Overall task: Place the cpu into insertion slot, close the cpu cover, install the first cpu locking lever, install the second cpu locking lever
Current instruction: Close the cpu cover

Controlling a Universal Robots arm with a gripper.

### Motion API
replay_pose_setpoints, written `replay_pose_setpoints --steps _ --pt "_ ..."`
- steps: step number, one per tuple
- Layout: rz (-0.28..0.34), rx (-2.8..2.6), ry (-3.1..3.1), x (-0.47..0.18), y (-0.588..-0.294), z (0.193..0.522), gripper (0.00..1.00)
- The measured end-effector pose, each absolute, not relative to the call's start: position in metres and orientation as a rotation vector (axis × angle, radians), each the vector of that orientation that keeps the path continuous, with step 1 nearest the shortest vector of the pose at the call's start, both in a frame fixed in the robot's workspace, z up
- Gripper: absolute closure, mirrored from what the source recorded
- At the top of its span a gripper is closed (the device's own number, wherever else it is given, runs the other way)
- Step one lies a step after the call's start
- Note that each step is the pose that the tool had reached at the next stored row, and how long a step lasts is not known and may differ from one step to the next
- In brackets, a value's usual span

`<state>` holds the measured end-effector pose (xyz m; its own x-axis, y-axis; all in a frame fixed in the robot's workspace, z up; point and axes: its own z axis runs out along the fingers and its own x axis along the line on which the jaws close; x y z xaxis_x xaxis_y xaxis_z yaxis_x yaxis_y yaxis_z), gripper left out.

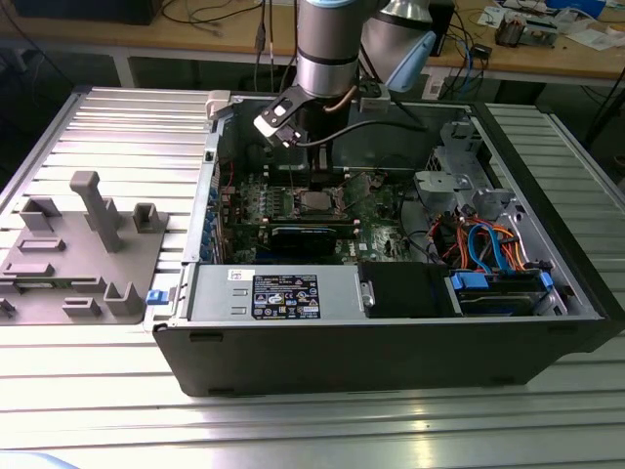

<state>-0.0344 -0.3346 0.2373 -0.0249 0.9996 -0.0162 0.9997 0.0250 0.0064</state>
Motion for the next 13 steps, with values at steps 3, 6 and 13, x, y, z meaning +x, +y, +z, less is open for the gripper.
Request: replay_pose_setpoints --steps 3,6,13 --pt "-0.013 2.181 2.236 -0.034 -0.335 0.240 0.89" --pt "-0.016 2.180 2.235 -0.034 -0.335 0.244 0.89" --pt "-0.026 2.176 2.231 -0.034 -0.335 0.255 0.89"
